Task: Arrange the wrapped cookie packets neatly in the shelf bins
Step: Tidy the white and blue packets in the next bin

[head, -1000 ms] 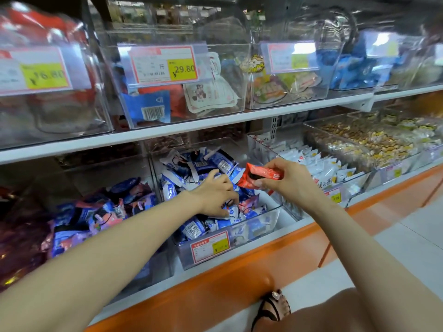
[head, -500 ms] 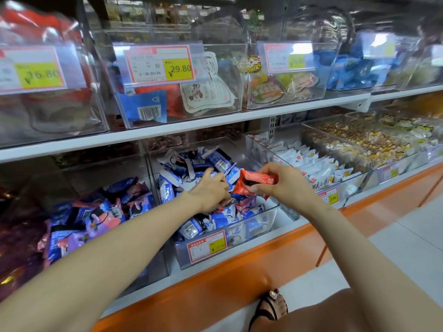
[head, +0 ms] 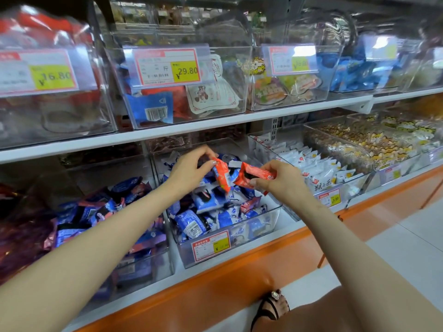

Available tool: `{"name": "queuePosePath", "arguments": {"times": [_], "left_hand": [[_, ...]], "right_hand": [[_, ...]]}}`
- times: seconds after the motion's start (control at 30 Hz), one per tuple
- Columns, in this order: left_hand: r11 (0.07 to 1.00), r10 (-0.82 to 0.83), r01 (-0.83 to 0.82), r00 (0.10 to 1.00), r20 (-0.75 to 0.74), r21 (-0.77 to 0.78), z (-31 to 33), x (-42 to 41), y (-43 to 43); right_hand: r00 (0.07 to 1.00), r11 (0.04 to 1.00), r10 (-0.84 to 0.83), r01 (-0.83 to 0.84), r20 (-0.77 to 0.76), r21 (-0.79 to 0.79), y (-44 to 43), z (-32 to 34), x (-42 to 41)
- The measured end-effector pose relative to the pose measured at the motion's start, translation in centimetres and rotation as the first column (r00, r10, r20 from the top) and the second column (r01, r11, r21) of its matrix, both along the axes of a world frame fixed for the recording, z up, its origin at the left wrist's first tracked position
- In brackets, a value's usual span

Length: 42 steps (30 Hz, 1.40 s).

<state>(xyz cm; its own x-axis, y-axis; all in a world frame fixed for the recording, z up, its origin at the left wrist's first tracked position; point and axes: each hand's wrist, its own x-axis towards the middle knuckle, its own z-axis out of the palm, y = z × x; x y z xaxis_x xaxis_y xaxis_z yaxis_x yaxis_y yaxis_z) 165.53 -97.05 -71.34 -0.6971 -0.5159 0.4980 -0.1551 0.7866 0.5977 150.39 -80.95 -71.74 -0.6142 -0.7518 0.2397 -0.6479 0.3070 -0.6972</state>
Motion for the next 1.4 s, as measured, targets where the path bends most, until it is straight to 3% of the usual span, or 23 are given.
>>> {"name": "queuePosePath", "arguments": {"times": [0.2, 0.33, 0.53, 0.67, 0.8, 0.87, 0.93, 0.97, 1.03, 1.07, 1.13, 1.23, 1.4], "left_hand": [[0.983, 0.007, 0.011, 0.995, -0.096, 0.182, 1.3, 6.9, 1.5], [0.987, 0.091, -0.081, 0.993, -0.075, 0.136, 1.6, 13.8, 2.6], [0.954, 0.260, -0.231, 0.955, -0.144, 0.189, 1.1, 25.2, 5.0], [0.903, 0.417, -0.365, 0.871, -0.261, 0.225, 0.2, 32.9, 6.0], [0.776, 0.631, -0.547, 0.689, -0.356, 0.315, -1.0, 39.3, 4.7], [0.721, 0.691, -0.637, 0.628, -0.358, 0.274, -1.5, 41.4, 3.5], [0.701, 0.709, -0.695, 0.657, -0.257, 0.157, -2.2, 42.9, 2.1], [0.706, 0.707, -0.702, 0.692, -0.146, 0.088, -2.7, 43.7, 1.4], [0.727, 0.686, -0.678, 0.720, 0.105, -0.110, -3.8, 44.7, 0.3], [0.728, 0.685, -0.648, 0.704, 0.188, -0.225, -4.3, 45.0, -0.1], [0.696, 0.709, -0.608, 0.667, 0.231, -0.381, -4.8, 44.9, -0.8], [0.639, 0.753, -0.640, 0.633, 0.178, -0.428, -4.6, 43.9, -1.1], [0.514, 0.852, -0.697, 0.482, 0.204, -0.499, -4.5, 42.1, -2.0]], "right_hand": [[0.963, 0.973, 0.201, -0.176, 0.177, -0.149, -1.2, 1.6, 4.0], [0.901, 0.918, 0.385, -0.353, 0.200, -0.179, -2.4, 2.7, 8.7], [0.750, 0.786, 0.618, -0.580, 0.236, -0.215, -4.9, 2.3, 17.5], [0.671, 0.704, 0.710, -0.668, 0.212, -0.243, -7.2, 1.0, 23.3], [0.616, 0.644, 0.765, -0.725, 0.189, -0.245, -9.9, 0.8, 29.0], [0.602, 0.643, 0.766, -0.726, 0.227, -0.242, -11.8, 0.8, 32.0], [0.588, 0.638, 0.769, -0.732, 0.253, -0.239, -13.5, 0.6, 34.9], [0.635, 0.655, 0.756, -0.734, 0.162, -0.178, -14.3, 0.3, 36.1], [0.717, 0.743, 0.662, -0.667, -0.217, 0.061, -15.4, -0.6, 37.6], [0.706, 0.786, 0.597, -0.610, -0.380, 0.101, -15.7, -0.9, 38.0], [0.662, 0.812, 0.486, -0.583, -0.571, 0.014, -16.1, -1.7, 38.4], [0.597, 0.772, 0.449, -0.634, -0.665, -0.047, -16.4, -2.5, 38.5], [0.539, 0.810, 0.449, -0.582, -0.713, 0.071, -16.6, -2.6, 38.4]]}}
